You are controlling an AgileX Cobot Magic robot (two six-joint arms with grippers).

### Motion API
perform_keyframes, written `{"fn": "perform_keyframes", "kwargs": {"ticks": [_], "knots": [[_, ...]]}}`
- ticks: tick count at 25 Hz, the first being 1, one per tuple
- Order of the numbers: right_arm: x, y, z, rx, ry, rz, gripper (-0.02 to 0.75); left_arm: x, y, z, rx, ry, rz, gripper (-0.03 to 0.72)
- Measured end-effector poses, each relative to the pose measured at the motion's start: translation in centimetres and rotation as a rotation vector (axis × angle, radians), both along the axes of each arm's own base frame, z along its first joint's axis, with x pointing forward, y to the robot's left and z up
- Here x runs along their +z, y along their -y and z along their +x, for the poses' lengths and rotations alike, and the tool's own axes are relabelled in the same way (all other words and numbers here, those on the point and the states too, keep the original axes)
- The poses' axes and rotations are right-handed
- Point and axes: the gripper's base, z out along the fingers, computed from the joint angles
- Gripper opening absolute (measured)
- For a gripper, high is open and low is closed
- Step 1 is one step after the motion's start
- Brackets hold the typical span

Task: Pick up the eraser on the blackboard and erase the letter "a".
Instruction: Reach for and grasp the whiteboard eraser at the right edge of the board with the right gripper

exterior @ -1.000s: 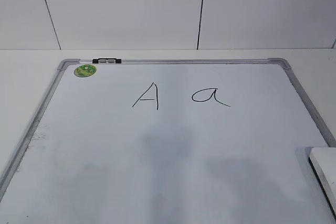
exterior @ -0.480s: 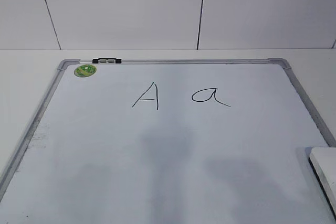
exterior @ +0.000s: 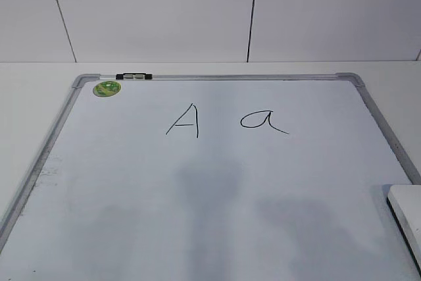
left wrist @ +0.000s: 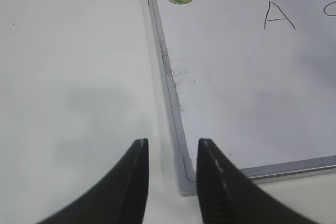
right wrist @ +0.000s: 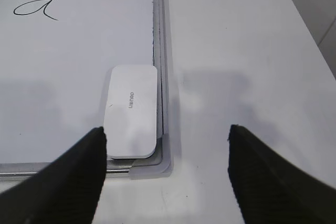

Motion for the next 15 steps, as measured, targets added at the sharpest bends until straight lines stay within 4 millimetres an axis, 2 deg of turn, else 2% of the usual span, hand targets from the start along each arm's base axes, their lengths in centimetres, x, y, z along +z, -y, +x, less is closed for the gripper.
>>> {"fn": "perform_keyframes", "kwargs": {"ticks": [15], "knots": [[0.00, 0.00, 0.00, 0.000, 0.000, 0.000, 0.575, 0.00, 0.00, 0.00, 0.000, 0.000, 0.000, 0.235]]}}
